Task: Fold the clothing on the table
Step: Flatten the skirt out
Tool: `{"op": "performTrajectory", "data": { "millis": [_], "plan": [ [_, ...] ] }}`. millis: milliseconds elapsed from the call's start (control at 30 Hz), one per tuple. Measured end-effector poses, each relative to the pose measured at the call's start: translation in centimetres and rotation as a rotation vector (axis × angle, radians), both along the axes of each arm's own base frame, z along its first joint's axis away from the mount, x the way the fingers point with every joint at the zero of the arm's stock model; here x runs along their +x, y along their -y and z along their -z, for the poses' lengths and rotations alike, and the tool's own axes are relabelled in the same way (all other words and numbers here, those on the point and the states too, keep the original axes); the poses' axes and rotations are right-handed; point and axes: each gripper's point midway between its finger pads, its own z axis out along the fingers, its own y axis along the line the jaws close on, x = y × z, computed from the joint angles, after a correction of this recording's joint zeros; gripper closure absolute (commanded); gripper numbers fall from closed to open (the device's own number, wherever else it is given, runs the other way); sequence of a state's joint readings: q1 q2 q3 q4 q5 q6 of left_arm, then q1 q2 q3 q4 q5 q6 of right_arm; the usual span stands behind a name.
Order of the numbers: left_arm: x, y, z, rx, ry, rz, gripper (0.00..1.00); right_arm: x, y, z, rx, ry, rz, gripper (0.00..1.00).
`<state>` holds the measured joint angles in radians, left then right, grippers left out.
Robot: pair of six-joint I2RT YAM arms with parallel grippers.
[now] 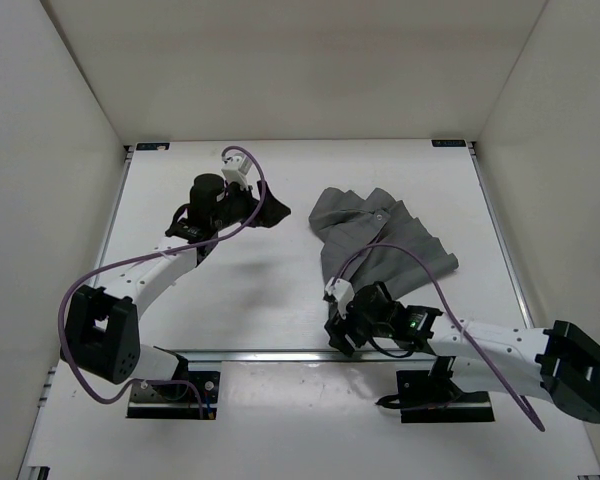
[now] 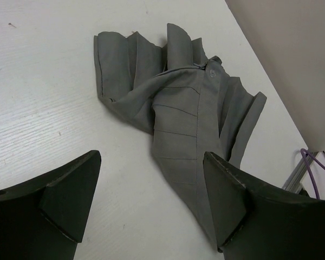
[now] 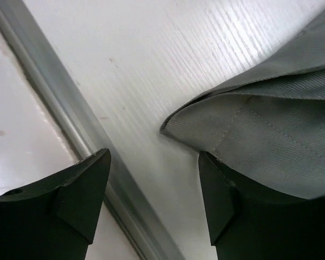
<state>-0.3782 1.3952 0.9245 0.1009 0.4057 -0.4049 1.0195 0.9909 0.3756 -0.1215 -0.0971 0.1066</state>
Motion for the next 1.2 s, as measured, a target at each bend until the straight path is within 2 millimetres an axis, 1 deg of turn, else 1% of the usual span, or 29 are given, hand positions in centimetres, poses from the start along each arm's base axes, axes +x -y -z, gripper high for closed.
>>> {"op": "performTrajectory", "data": {
  "millis": [67,133,267,333,367,400,433,500,567,633,700,900,1000,1033,1067,1100,1133,1167,1200],
  "plan": [
    [0.1,-0.1,-0.1,-0.005,0.002,-0.004,0.14,-0.1,0.1,1.0,-0.033,0.009,-0.01,0.35],
    [0.1,-0.1,-0.1,-0.007,0.001,-0.004,0.13,0.1,0.1,1.6,-0.058,0.033,-0.013,0.36],
    [0.2,-0.3,-0.2,-0.01,0.0,-0.009,0.13,1.2,-0.3,1.3,-0.069,0.115,0.0,0.39],
    [0.3,-0.3,-0.3,-0.015,0.0,-0.013,0.13,1.9,-0.3,0.9,-0.067,0.156,0.016,0.45],
    [0.4,-0.4,-0.3,-0.017,0.0,-0.015,0.13,2.3,-0.3,0.7,-0.067,0.174,0.02,0.46],
    [0.4,-0.4,-0.3,-0.019,-0.001,-0.017,0.13,2.5,-0.3,0.5,-0.067,0.19,0.027,0.52],
    [0.4,-0.5,-0.4,-0.022,-0.002,-0.018,0.13,2.8,-0.3,0.3,-0.067,0.204,0.031,0.53],
    [0.5,-0.6,-0.4,-0.025,-0.004,-0.02,0.12,3.0,-0.3,-0.4,-0.049,0.234,0.036,0.52],
    [0.5,-0.6,-0.4,-0.027,-0.004,-0.02,0.12,3.1,-0.5,-1.2,-0.011,0.261,0.037,0.48],
    [0.5,-0.6,-0.5,-0.031,-0.004,-0.022,0.12,3.2,-0.5,-1.3,0.002,0.281,0.03,0.42],
    [0.5,-0.5,-0.5,-0.033,-0.003,-0.02,0.13,3.1,-0.5,-0.9,-0.003,0.283,0.014,0.39],
    [0.6,-0.4,-0.4,-0.038,-0.008,-0.018,0.13,3.1,-0.6,1.6,-0.06,0.278,-0.035,0.38],
    [0.6,-0.3,-0.4,-0.041,-0.008,-0.014,0.12,3.6,-1.2,1.9,-0.058,0.299,-0.041,0.38],
    [0.6,-0.3,-0.5,-0.042,-0.007,-0.014,0.13,3.8,-1.5,1.9,-0.054,0.311,-0.04,0.4],
    [0.6,-0.3,-0.5,-0.042,-0.008,-0.014,0.12,4.1,-1.7,1.9,-0.05,0.319,-0.035,0.51],
    [0.6,-0.4,-0.5,-0.042,-0.007,-0.015,0.12,4.5,-1.9,1.9,-0.05,0.331,-0.032,0.73],
    [0.7,-0.4,-0.5,-0.043,-0.007,-0.016,0.12,4.8,-2.0,2.0,-0.053,0.34,-0.032,0.84],
    [0.7,-0.5,-0.5,-0.043,-0.007,-0.017,0.13,5.2,-2.0,2.2,-0.061,0.342,-0.023,1.0],
    [0.7,-0.5,-0.5,-0.043,-0.007,-0.018,0.12,5.6,-2.1,2.2,-0.063,0.351,-0.018,1.0]
  ]
}}
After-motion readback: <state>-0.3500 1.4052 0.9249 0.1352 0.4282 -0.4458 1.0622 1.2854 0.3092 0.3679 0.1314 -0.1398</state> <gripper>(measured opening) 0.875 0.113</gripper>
